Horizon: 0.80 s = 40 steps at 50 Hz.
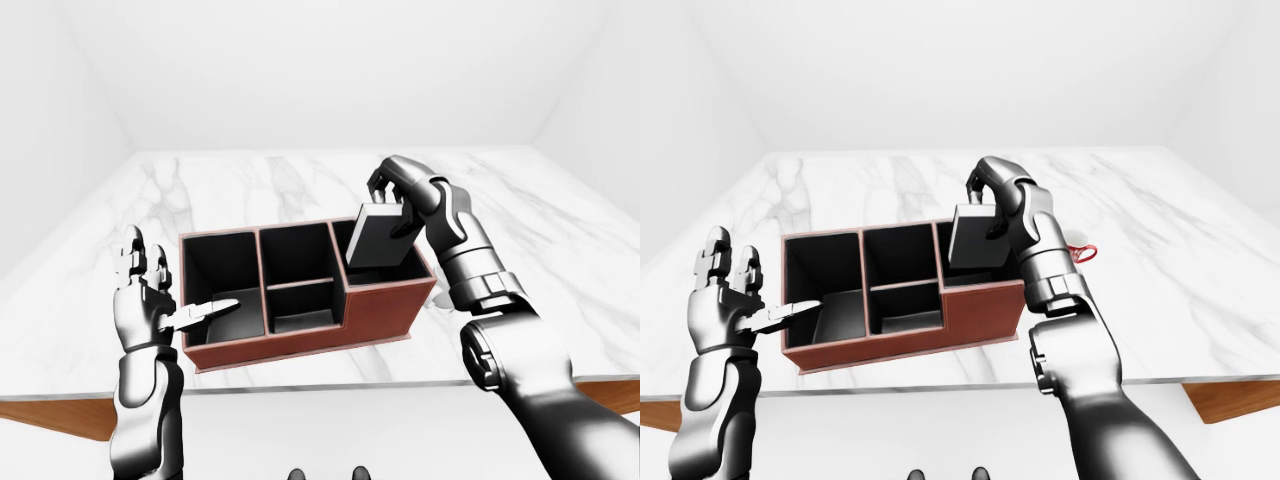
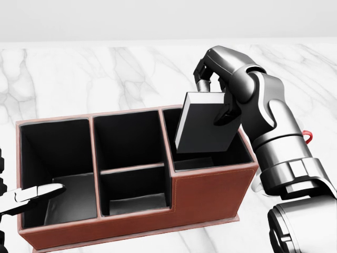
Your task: Pick up the book and place it in the right compartment of the caddy.
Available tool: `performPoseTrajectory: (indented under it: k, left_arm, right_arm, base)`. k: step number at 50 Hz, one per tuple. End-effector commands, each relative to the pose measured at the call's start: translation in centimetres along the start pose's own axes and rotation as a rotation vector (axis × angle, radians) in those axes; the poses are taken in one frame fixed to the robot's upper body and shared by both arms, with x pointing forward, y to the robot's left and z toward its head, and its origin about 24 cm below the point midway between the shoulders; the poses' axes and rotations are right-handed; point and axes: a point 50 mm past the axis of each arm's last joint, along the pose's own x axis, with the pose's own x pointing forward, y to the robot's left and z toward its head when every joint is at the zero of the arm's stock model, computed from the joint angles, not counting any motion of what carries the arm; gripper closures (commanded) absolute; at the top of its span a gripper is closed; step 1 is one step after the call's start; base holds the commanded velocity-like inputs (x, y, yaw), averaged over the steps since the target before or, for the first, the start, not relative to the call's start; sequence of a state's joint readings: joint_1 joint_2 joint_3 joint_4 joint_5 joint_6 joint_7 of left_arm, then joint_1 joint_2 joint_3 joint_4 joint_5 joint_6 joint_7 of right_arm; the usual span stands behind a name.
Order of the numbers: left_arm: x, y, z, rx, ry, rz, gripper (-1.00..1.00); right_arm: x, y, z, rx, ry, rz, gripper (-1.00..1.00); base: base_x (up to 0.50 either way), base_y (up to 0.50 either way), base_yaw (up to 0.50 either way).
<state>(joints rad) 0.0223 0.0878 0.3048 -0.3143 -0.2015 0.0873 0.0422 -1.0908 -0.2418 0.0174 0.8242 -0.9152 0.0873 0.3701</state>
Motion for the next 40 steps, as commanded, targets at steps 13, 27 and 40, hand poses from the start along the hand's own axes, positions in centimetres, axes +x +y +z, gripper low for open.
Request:
performPoseTrajectory:
  k: [13, 27, 40]
  left_arm:
    - [0.0, -0.2, -0.4, -0.004, 0.016, 0.002, -1.0]
    - [0.1, -0.2, -0.6, -0.004, 0.023, 0.002, -1.0]
    - [0.0, -0.2, -0.5, -0.004, 0.019, 0.001, -1.0]
  right_arm:
    - [0.2, 0.3, -0.8, -0.022, 0.04, -0.028, -1.0]
    - [0.0, -0.1, -0.6, -0.019, 0.028, -0.034, -1.0]
    - [-0.4, -1.2, 0.4, -0.03, -0.013, -0.06, -1.0]
  base:
    - [0.0, 0.0, 0.0]
    - [0.0, 0.0, 0.0]
    - [0.0, 0.0, 0.0]
